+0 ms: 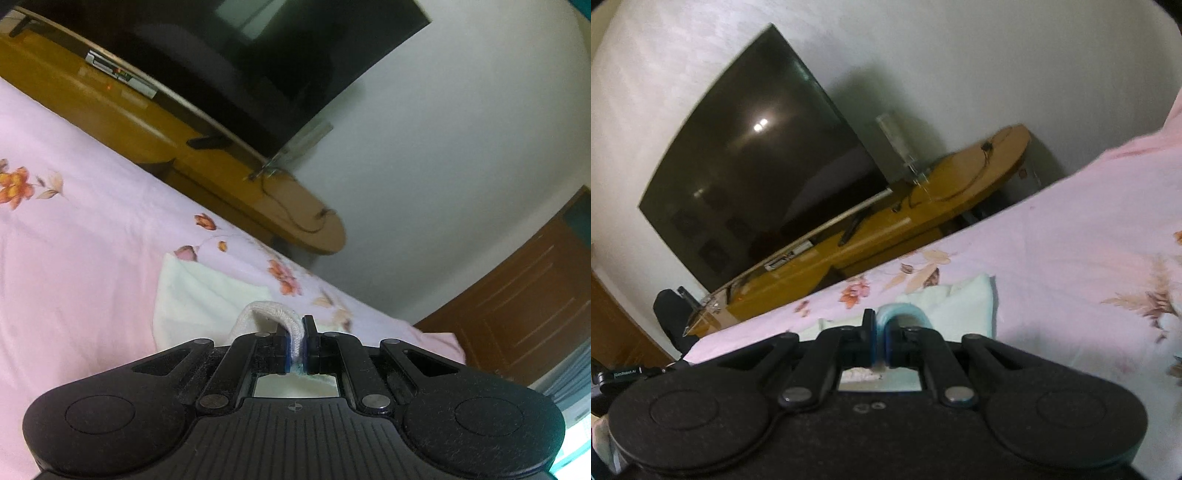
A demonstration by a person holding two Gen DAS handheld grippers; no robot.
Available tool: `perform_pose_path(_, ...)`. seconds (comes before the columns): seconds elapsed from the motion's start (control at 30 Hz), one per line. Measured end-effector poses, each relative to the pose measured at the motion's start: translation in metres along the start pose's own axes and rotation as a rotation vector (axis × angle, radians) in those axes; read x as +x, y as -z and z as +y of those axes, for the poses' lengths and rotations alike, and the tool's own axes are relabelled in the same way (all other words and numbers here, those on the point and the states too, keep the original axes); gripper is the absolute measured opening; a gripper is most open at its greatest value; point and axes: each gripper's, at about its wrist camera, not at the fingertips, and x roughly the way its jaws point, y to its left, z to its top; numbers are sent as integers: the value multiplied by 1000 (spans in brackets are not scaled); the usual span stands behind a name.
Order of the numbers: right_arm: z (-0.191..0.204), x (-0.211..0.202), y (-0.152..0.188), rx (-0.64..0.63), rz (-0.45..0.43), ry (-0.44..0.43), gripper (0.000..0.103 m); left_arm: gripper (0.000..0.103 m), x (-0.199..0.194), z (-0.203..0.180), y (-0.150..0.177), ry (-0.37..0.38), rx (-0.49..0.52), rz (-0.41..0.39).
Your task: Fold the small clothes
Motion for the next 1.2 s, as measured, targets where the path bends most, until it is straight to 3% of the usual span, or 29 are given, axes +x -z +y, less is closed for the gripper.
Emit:
perform_pose_path(0.2,-28,59,1,72,46,38,6,5,73,25,-18,-49,-5,77)
perform_pose_path(0.4,-49,103,-3,75,82,89,8,6,112,54,-19,-63,-91,57)
perform_pose_path(0.47,-52,111,-4,67,52,107,30,20,117,66,-20,-32,-154,49)
perform_pose_path(0.5,-53,111,-4,66,28,115,34,49,116,69,-21,-25,-169,33)
perform_pose_path(0.53,-54,110,-5,59,6,119,42,70,114,70,-21,-22,-164,8)
perform_pose_path(0.57,-54,107,-5,47,-14,122,48,74,111,68,-23,-31,-138,-20)
perform_pose_path(0.67,-55,100,-7,12,-24,103,45,74,104,63,-30,-38,-67,-20)
perform_pose_path(0.8,-53,100,-9,-60,0,116,43,73,107,43,-33,-101,121,40)
perform_pose_path(0.83,-52,102,-11,-75,6,121,42,63,110,38,-33,-112,160,54)
perform_pose_path(0.93,-44,109,-13,-144,37,132,38,46,123,29,-34,-138,233,126)
perform_pose_path(1.1,-31,128,-11,-267,111,182,26,46,142,12,-33,-228,372,199)
perform_pose_path(1.17,-28,134,-9,-310,131,193,14,46,144,6,-35,-241,403,206)
perform_pose_path(1.2,-27,135,-7,-327,133,200,9,35,141,5,-34,-243,410,206)
